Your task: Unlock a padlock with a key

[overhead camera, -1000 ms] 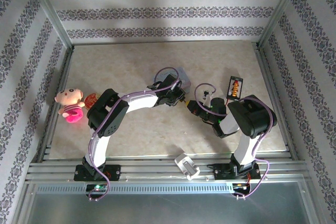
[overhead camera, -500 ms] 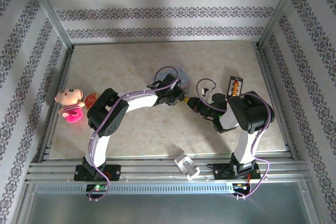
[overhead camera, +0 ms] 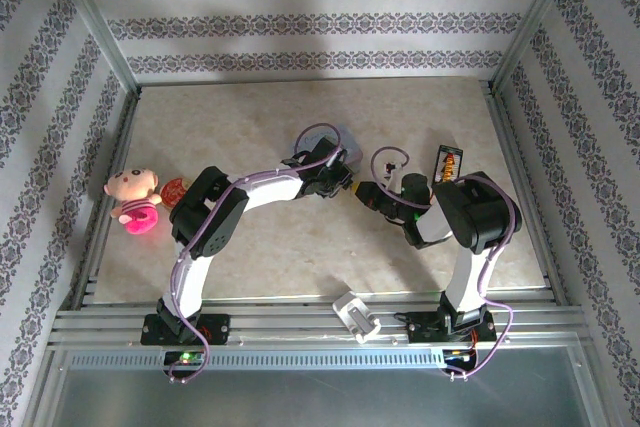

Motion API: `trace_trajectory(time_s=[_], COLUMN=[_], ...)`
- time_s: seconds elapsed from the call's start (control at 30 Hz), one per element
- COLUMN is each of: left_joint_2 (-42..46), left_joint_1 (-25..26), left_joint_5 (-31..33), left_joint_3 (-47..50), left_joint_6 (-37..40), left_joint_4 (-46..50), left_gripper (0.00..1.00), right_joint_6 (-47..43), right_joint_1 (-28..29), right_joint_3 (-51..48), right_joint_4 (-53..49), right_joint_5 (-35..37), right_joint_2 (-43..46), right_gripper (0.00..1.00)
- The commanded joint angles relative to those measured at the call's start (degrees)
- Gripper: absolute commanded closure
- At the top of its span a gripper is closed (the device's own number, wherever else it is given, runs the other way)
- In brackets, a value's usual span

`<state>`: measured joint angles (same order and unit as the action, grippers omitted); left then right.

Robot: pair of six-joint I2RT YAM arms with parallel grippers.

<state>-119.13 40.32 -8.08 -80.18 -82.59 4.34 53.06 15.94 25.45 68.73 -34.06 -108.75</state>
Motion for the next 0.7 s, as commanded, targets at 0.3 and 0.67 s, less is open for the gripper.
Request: trace_trajectory(time_s=[0.3,0.67], left_joint_2=[-1.84,1.72], left_joint_1=[4.76,2.41], left_joint_5=[-13.23,-8.01], left_joint_3=[-1.29,3.06], left_joint_6=[-0.07,-1.65], left_joint_4=[1.09,-1.38], left_gripper=[1.00,1.00], right_joint_6=[4.89,6.79], right_joint_1=[1.75,-0.06], right_joint_3=[9.98,4.52], right_joint_4=[10.72,8.54], right_joint_5=[0.20,0.05], right_joint_2=[-2.79,-2.04], right_gripper=[1.00,0.80])
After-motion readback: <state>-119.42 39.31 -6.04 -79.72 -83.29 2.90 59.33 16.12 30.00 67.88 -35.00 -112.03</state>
